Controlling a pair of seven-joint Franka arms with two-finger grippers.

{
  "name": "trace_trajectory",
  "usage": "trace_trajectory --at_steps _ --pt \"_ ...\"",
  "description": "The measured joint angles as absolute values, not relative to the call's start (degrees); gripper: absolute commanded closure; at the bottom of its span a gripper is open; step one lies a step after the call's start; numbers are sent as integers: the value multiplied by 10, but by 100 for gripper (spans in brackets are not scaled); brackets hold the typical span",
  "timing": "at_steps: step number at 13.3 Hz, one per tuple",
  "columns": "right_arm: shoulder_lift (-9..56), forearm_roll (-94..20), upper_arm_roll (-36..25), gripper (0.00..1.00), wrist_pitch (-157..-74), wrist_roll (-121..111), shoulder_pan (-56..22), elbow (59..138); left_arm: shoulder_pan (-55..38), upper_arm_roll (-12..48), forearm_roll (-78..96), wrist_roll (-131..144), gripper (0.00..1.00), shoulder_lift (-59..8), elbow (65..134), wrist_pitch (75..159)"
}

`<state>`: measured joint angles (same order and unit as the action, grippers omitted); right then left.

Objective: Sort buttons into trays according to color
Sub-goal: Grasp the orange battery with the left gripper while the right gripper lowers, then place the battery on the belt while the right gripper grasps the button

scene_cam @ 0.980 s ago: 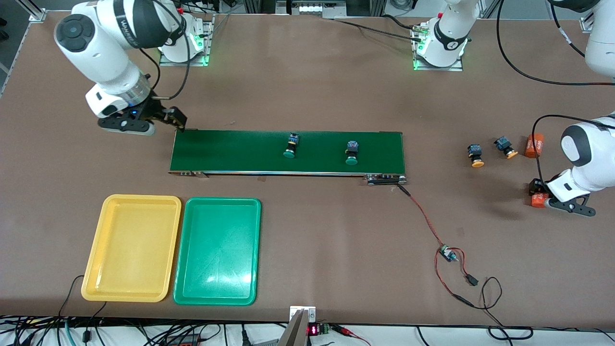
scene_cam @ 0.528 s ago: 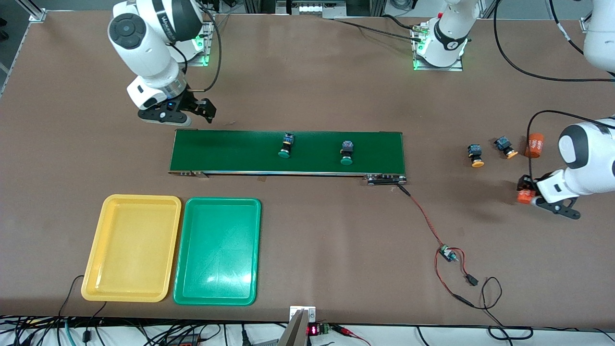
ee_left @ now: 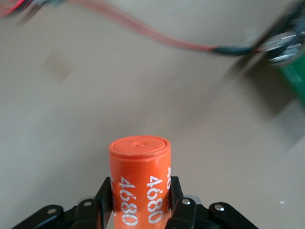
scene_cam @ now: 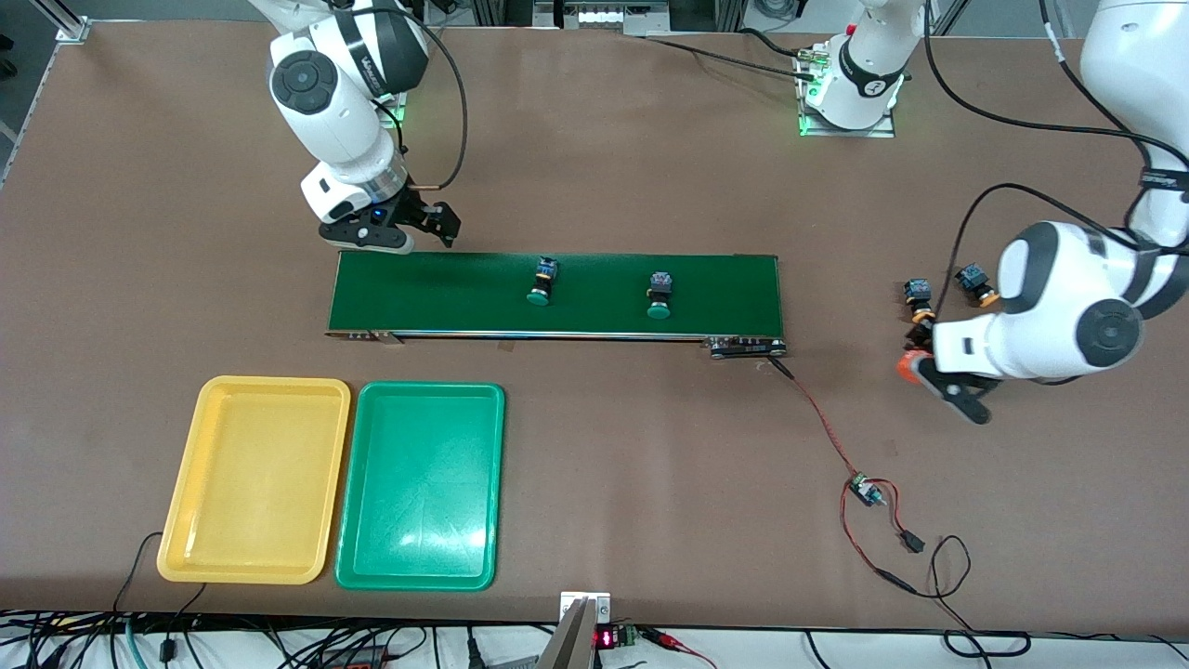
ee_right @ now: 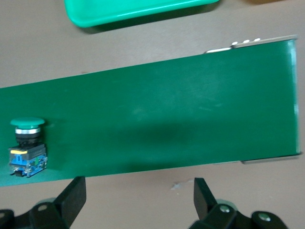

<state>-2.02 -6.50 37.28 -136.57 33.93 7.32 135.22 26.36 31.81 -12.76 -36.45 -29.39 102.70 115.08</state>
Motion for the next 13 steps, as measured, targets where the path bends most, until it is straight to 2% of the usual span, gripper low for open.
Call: trace_trajectory --at_steps 6,11,12,13 --pt "20 -61 374 0 -1393 358 45 1350 254 479 -128 -376 82 -295 1056 1129" --pt "39 8 374 0 -1397 393 41 1343 210 496 -128 -376 82 -312 1108 1157" --pt "42 26 374 0 -1388 397 41 1340 207 496 -128 -376 80 -321 1120 1185" --pt "43 40 373 0 -1374 399 41 1335 205 496 -128 -377 59 -330 1133 1212"
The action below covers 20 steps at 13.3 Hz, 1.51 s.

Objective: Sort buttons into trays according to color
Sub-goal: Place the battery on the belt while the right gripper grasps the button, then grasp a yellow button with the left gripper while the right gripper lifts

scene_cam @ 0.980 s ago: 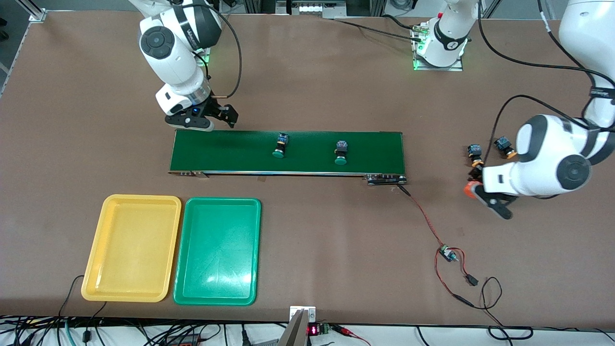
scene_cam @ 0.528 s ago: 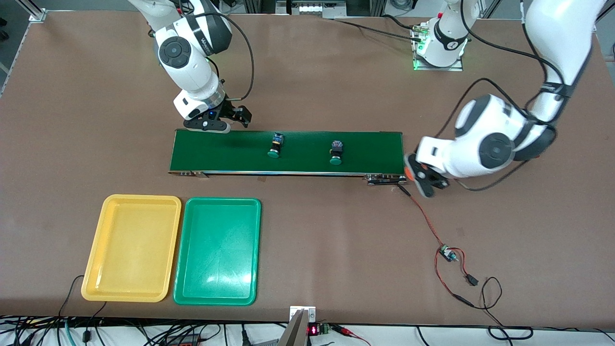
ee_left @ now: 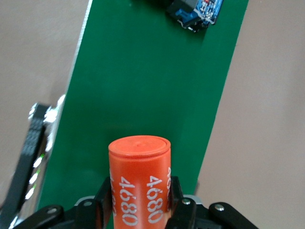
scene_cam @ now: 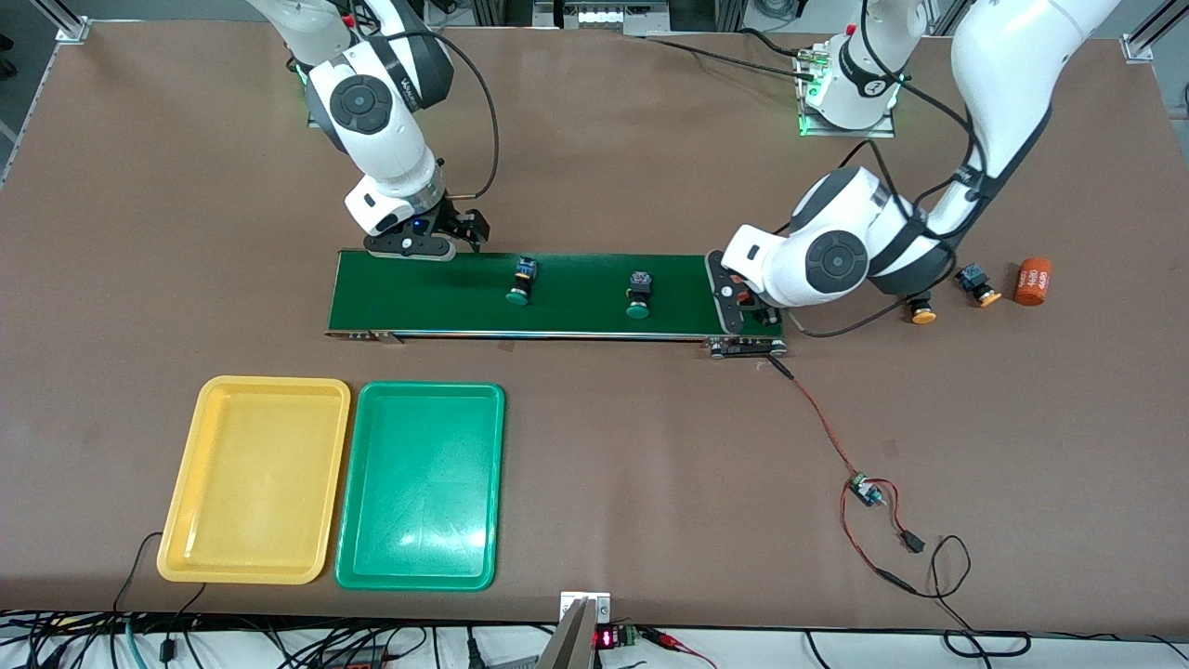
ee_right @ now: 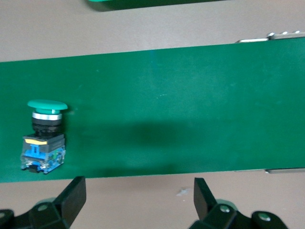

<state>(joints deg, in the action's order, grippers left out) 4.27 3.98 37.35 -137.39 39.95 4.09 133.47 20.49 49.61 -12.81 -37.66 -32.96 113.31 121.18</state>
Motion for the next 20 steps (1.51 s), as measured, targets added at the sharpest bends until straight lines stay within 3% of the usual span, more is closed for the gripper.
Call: trace_trajectory --at_steps 1,7,12,20 --pt "44 48 373 0 -1360 401 41 1326 205 496 -129 -377 1 -336 1141 1226" --pt "77 83 373 0 -1343 440 29 1284 213 497 -132 -387 0 -322 1129 1236" --pt "131 97 322 0 -1343 469 -28 1243 246 491 -132 -387 0 -289 1053 1122" --pt "172 125 300 0 -1344 478 -43 1222 251 267 -107 -387 0 -258 1034 1111"
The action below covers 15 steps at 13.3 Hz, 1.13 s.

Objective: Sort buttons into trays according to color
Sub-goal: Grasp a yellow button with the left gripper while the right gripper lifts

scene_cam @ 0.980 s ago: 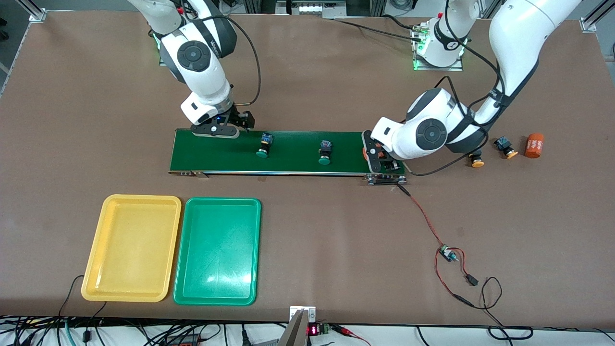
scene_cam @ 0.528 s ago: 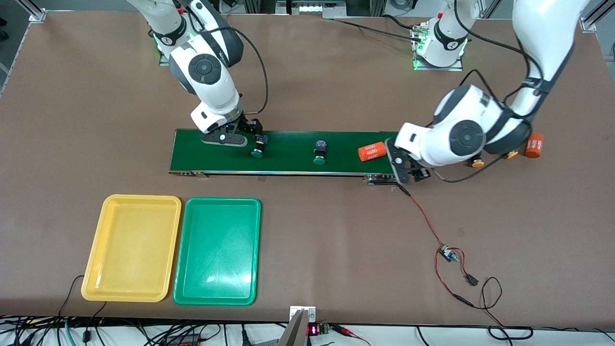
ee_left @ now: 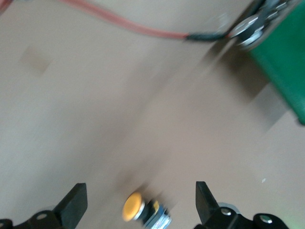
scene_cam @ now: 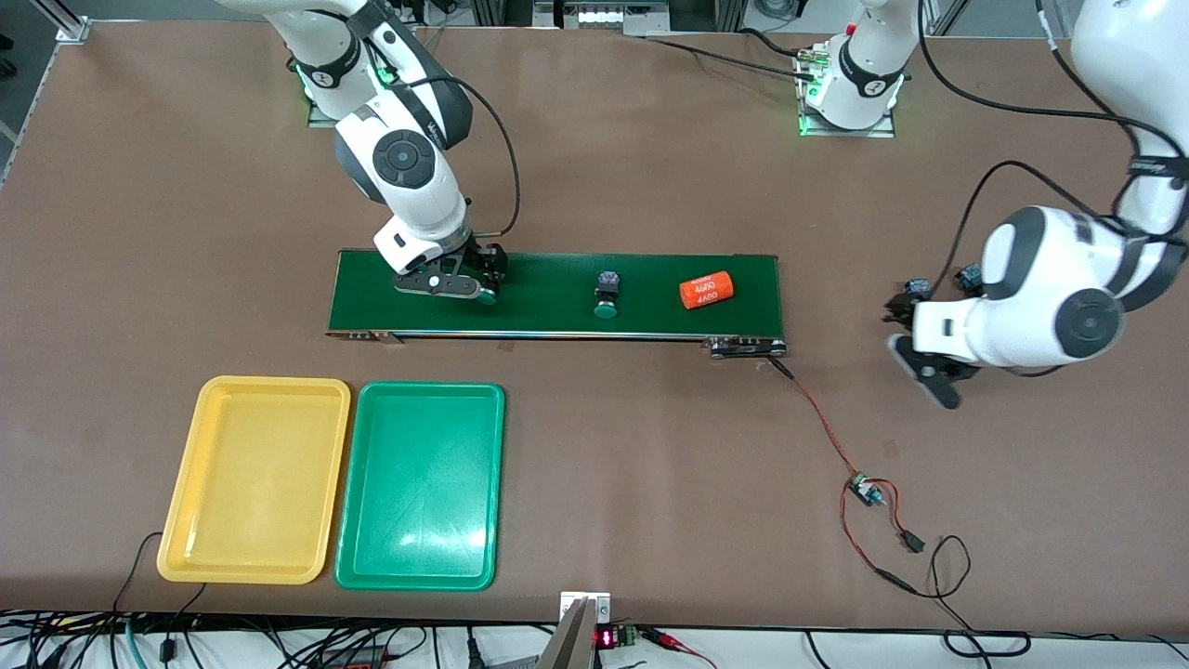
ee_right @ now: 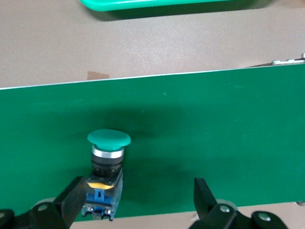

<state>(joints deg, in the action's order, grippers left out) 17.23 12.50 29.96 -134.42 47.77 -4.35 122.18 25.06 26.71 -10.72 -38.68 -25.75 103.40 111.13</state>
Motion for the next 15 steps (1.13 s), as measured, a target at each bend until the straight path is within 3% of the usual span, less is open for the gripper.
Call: trace_trajectory --at_steps 3,7,8,10,12,14,15 --pt "176 125 296 0 -1344 480 -45 1217 228 189 -101 -338 0 -233 1048 1102" --pt "190 125 295 1 -1344 485 -47 1217 222 177 -100 -136 0 -213 1105 1099" --pt "195 125 295 5 -1344 485 -47 1216 222 174 -100 -118 0 -213 1117 1099" --pt "204 125 295 24 -1344 486 -47 1216 223 165 -100 -101 0 -215 1145 1113" --pt "207 125 290 56 -1344 486 -48 1215 231 159 -100 -74 0 -216 1191 1174" --pt "207 125 285 75 -1344 486 -48 1215 240 158 -99 -62 0 -221 1243 1251" --pt "207 125 284 77 -1344 486 -48 1215 241 157 -99 -57 0 -226 1258 1273"
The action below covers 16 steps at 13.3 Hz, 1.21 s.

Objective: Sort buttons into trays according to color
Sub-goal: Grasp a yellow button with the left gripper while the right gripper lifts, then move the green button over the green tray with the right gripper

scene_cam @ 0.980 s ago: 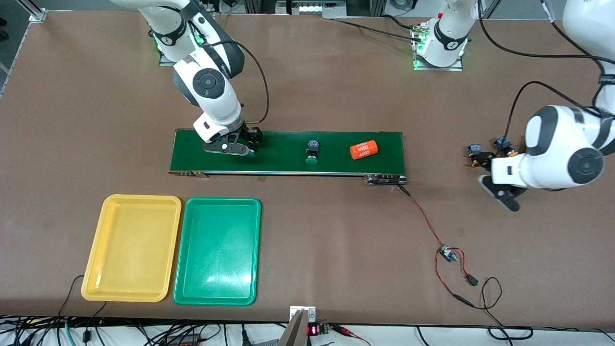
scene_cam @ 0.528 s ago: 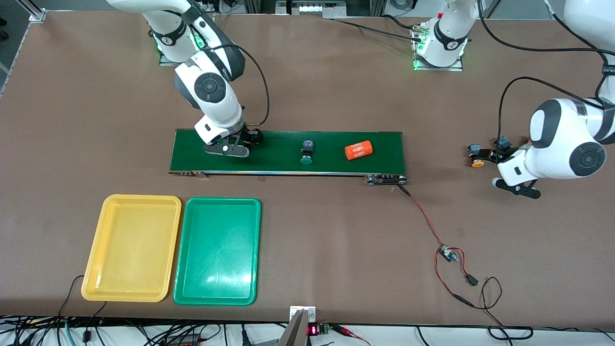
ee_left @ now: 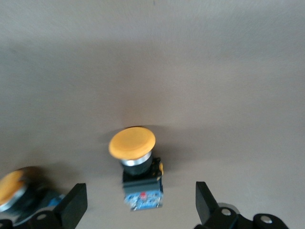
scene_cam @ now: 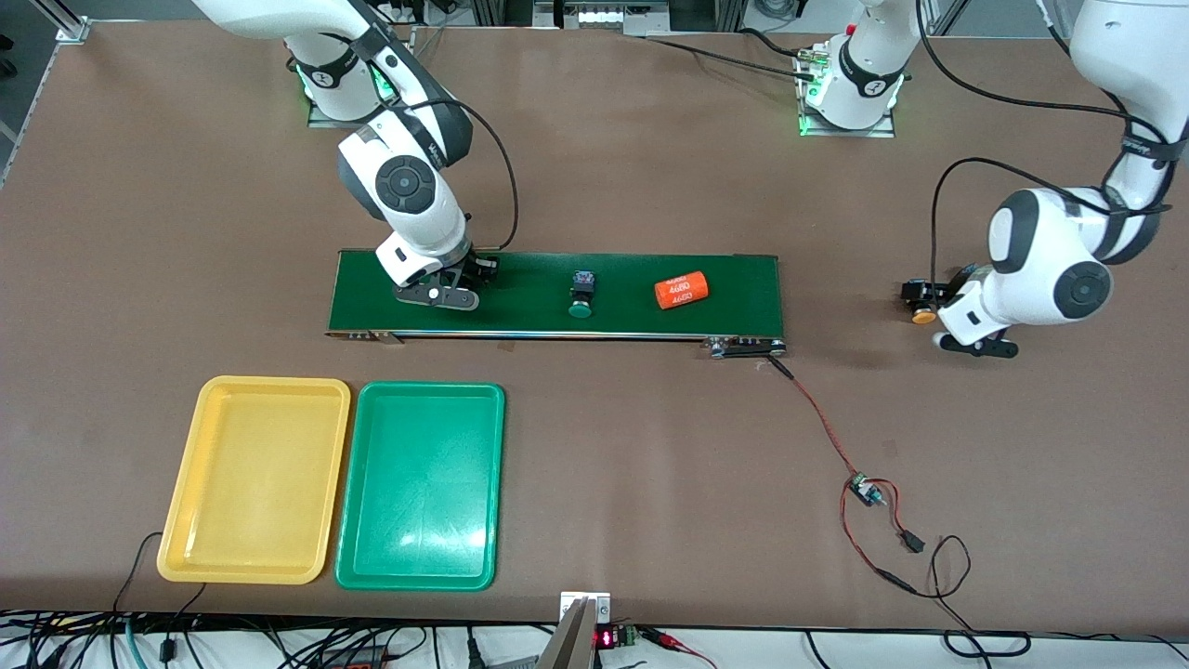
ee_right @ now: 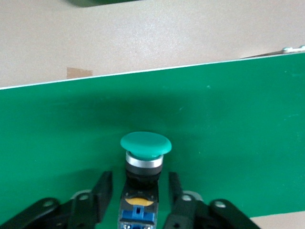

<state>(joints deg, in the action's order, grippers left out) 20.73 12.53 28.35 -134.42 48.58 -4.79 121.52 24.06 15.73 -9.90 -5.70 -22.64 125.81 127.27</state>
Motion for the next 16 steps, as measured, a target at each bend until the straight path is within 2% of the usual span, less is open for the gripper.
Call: trace_trajectory --at_steps 1,2,3,5,6,7,9,12,14,16 --pt "207 125 283 79 -1344 486 -48 1215 240 157 -99 -56 0 -233 1265 1283" --pt "207 125 282 79 -1344 487 -48 1215 240 157 -99 -56 7 -240 1267 1286" --pt "207 125 280 79 -1344 487 -48 1214 240 157 -99 -57 52 -244 1267 1287" --pt "207 125 271 79 -1342 487 -48 1202 240 157 -99 -64 62 -245 1267 1288" --pt "206 126 267 79 -1329 485 -48 1186 240 157 -99 -68 72 -245 1267 1288" --pt "206 126 265 79 -1308 480 -48 1164 240 157 -99 -71 78 -245 1266 1288" --pt "203 126 256 79 -1266 447 -49 1111 240 157 -99 -74 81 -245 1263 1288" --pt "204 126 212 79 -1254 369 -48 1061 240 159 -99 -74 84 -244 1249 1274" --pt "216 126 180 78 -1259 325 -48 1042 240 175 -99 -75 84 -239 1215 1212" --pt "243 126 161 78 -1288 298 -47 1027 238 223 -99 -75 84 -233 1174 1149"
